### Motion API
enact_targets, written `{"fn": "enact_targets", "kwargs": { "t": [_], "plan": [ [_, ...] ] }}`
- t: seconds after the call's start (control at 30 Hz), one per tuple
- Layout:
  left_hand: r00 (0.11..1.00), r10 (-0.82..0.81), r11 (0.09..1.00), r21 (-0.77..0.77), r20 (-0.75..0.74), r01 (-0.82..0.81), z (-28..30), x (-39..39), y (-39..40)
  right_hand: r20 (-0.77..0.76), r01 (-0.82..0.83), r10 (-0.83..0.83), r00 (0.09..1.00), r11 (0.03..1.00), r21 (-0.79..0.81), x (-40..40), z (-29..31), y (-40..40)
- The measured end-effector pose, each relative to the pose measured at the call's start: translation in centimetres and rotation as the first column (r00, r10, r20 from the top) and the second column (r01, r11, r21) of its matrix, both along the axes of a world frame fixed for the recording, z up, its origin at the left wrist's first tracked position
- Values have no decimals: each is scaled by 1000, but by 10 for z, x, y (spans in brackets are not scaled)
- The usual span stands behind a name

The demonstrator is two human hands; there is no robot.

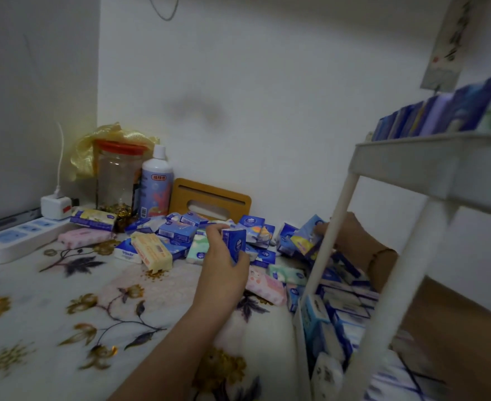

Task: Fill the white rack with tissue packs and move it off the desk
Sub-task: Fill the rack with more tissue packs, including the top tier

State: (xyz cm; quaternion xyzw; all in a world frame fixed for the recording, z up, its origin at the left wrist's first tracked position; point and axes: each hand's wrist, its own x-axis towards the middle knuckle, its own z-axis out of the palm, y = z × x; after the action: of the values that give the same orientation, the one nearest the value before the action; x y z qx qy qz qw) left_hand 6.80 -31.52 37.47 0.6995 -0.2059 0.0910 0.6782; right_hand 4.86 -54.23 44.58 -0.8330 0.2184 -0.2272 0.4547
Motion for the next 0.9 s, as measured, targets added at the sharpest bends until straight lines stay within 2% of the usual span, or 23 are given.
{"fn": "enact_targets", "kwargs": {
  "t": [0.1, 0.17, 0.27, 0.4, 0.47, 0.57, 0.7, 0.9],
  "plan": [
    [1000, -10, 1000, 2, 11, 10, 4, -18, 4, 2, 35, -36, 999, 985, 169, -32, 15, 6],
    [1000, -19, 1000, -4, -24, 19, 8, -30, 9, 42, -43, 34, 999, 971, 233, -60, 22, 15],
    [999, -46, 998, 28, -25, 47, 17, -54, 19, 46, -87, 79, 996, 972, 219, -110, 26, 33],
    [996, -87, 993, 82, 0, 87, 36, -89, 38, 92, -37, 5, 996, 934, 355, -156, 33, 50],
    [992, -119, 989, 96, 44, 114, 49, -110, 48, 95, -19, -16, 995, 936, 351, -180, 40, 58],
    [973, -216, 969, 142, 84, 202, 69, -138, 61, 63, -111, 98, 993, 955, 274, -217, 50, 66],
    [942, -334, 926, 198, 34, 321, 97, -174, 71, 26, -237, 236, 972, 962, 139, -269, 71, 78],
    [813, -581, 784, 304, 49, 542, 139, -224, 69, 25, -308, 308, 951, 951, 11, -318, 95, 105]
  ]
}}
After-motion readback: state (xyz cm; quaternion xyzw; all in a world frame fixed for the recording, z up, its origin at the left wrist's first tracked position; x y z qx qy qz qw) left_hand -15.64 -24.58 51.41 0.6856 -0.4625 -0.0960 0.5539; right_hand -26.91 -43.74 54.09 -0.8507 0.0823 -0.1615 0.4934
